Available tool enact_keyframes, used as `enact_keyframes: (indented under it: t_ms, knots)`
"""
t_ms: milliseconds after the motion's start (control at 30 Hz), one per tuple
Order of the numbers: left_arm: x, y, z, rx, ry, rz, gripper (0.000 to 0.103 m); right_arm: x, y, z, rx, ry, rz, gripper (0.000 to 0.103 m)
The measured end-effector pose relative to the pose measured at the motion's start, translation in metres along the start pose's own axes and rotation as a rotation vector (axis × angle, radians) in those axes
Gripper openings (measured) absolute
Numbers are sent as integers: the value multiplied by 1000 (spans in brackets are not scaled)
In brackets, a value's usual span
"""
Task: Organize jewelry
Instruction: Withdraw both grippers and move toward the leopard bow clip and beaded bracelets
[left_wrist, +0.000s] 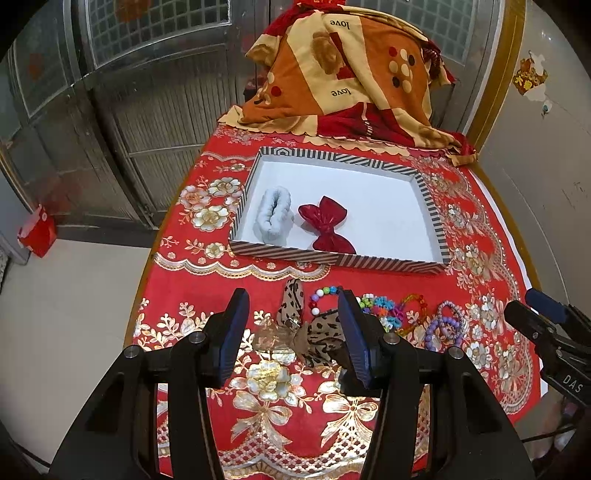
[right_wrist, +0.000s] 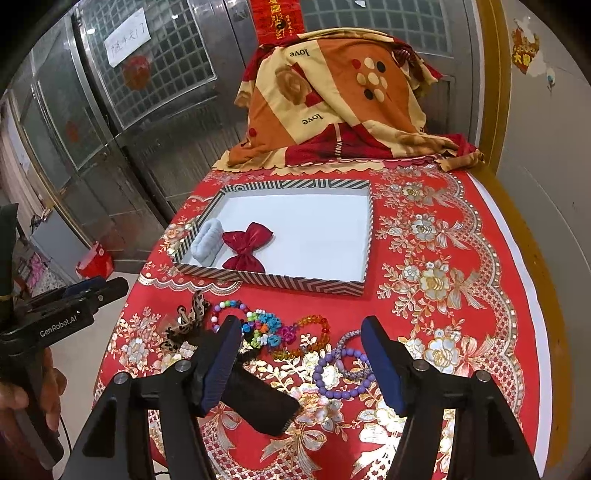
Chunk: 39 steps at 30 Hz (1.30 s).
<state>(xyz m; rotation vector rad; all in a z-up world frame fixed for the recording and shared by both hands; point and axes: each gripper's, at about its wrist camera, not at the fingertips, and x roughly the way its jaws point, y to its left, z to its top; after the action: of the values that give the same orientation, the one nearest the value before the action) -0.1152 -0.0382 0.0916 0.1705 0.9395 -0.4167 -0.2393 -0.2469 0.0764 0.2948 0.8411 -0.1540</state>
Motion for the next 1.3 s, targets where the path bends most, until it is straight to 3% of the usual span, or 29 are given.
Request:
enact_keyframes:
  t_ms: [367,567,833,1100,1300]
  knots:
    - [1,6,-2,-25,28,-28,49,1,-5,-2,5,18,-18,65]
    - [11,34,-1,-145,98,-128,49,7,-12,-8,6,47,-19,65]
    - [27,50,-2,-237,171,-175,52,35,-28,-29,7,142,-21,65]
    - [40,42,3,-224,204,-171,53,58,-40,-37,4,201,-19,65]
    - [52,36,11,-210,223,-167,53,66,-30,-26,-30,192,53,65]
